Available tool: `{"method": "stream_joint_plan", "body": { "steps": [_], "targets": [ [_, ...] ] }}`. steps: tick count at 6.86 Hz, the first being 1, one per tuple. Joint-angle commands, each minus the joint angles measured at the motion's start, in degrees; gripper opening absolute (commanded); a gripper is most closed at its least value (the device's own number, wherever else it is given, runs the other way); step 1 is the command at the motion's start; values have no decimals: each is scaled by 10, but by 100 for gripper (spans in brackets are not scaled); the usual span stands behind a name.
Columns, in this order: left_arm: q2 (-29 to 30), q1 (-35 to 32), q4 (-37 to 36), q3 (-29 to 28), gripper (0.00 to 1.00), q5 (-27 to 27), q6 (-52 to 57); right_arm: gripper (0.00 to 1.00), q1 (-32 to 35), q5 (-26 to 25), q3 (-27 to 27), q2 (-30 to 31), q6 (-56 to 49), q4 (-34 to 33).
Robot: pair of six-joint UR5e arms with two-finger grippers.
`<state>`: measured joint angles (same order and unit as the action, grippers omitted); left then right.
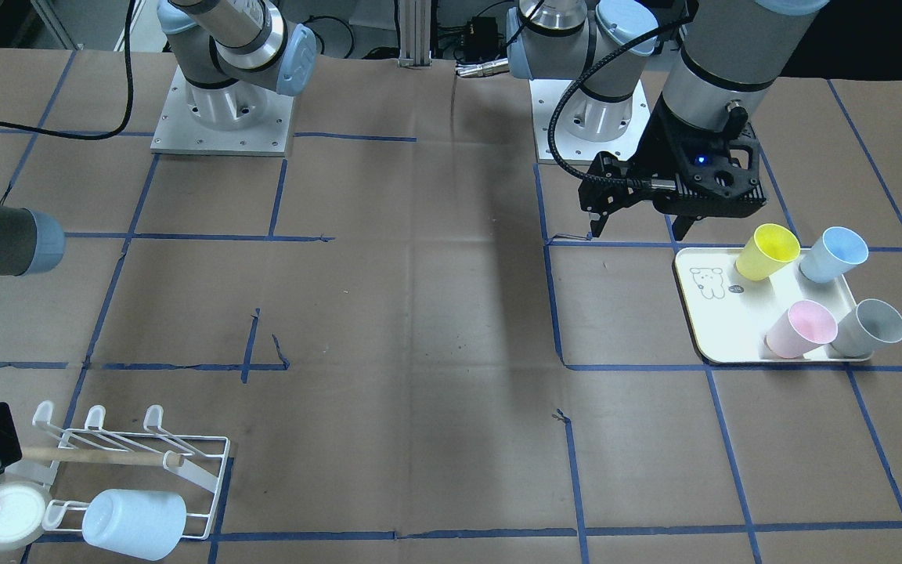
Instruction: Transfer IKEA cup to right arm and place on rack
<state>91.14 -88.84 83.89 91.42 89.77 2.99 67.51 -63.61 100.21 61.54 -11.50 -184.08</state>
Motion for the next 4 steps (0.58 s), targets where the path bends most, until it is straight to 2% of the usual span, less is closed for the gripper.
{"method": "stream_joint_plan", "body": {
  "steps": [1, 2, 3, 4],
  "targets": [
    [0, 0, 0, 0, 100, -1, 0, 100, 0, -5, -38, 46, 1, 125],
    [0, 0, 0, -1, 100, -1, 0, 100, 1, -8, -54, 70, -9, 204],
    [0, -1, 0, -1, 100, -1, 0, 100, 2, -46, -65, 96, -9, 279],
    [0, -1, -1, -1, 100, -1, 1, 100, 8, -108, -74, 130, -25, 376]
  ]
}}
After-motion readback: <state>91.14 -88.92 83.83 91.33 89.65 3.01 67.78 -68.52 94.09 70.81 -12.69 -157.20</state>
